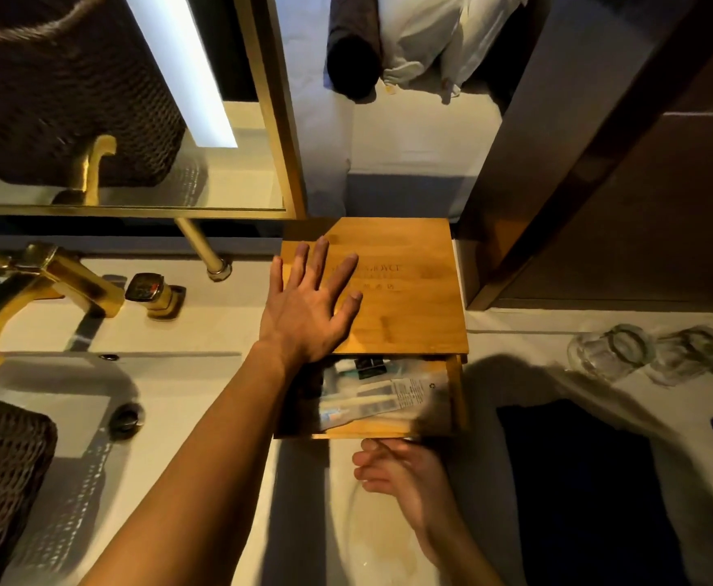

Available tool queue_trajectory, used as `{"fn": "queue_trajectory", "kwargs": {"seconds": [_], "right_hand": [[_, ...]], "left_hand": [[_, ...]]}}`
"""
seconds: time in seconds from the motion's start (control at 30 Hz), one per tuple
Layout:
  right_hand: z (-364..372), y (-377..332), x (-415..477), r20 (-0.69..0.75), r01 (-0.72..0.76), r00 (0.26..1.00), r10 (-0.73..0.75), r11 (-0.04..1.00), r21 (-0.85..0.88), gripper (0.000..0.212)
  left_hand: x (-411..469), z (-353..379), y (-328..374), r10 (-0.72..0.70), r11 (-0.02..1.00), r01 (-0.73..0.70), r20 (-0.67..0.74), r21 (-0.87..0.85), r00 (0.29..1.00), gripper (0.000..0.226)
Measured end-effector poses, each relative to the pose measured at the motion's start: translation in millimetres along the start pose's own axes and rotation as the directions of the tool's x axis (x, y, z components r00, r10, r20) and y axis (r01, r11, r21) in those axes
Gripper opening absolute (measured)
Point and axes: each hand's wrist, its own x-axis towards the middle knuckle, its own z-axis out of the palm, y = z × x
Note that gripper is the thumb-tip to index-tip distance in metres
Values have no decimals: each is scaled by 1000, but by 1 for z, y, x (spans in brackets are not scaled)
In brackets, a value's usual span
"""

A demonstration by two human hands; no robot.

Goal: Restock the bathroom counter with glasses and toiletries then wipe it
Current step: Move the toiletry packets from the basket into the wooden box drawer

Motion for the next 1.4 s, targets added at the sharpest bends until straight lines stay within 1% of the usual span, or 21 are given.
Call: {"fn": "queue_trajectory", "kwargs": {"seconds": [0.1,0.23,0.4,0.5,0.6,0.8,0.93,1.03,1.2,1.23,1.33,1.4], "right_hand": [[4,-3,2,-22,21,999,-23,996,-91,13],[2,-5,0,-16,40,999,-43,989,-144,14],[2,-11,3,15,48,999,-47,993,-105,14],[5,-16,8,-2,39,999,-40,996,-80,12],[7,-22,11,-10,49,999,-50,995,-90,12],[7,-31,19,13,126,992,-125,983,-135,11],[7,-34,27,23,135,991,-133,982,-130,15],[7,-39,32,53,99,994,-93,985,-139,18],[5,-45,43,197,38,980,-9,989,-143,29],[6,-45,44,190,49,981,-20,988,-148,29],[7,-43,45,63,129,991,-120,977,-169,17],[7,-43,46,48,138,990,-132,977,-164,13]], "left_hand": [[3,2,-3,4,1000,-4,-7,-8,1000,61],[2,2,-3,6,1000,-7,-12,-22,1000,62],[3,2,-2,-7,1000,7,-12,-29,1000,61],[3,3,-2,-7,1000,7,-18,-28,1000,60],[3,4,-3,-6,1000,6,-25,-24,1000,60],[4,6,-4,-11,1000,10,-34,-25,999,61],[4,5,-3,-7,1000,6,-39,-25,999,61],[3,6,-3,-6,1000,5,-37,-29,999,61],[5,6,-3,-9,1000,8,-40,-26,999,61],[5,7,-3,-10,1000,8,-42,-27,999,60],[4,7,-3,-11,1000,10,-42,-23,999,60],[4,7,-3,-11,1000,10,-42,-24,999,60]]}}
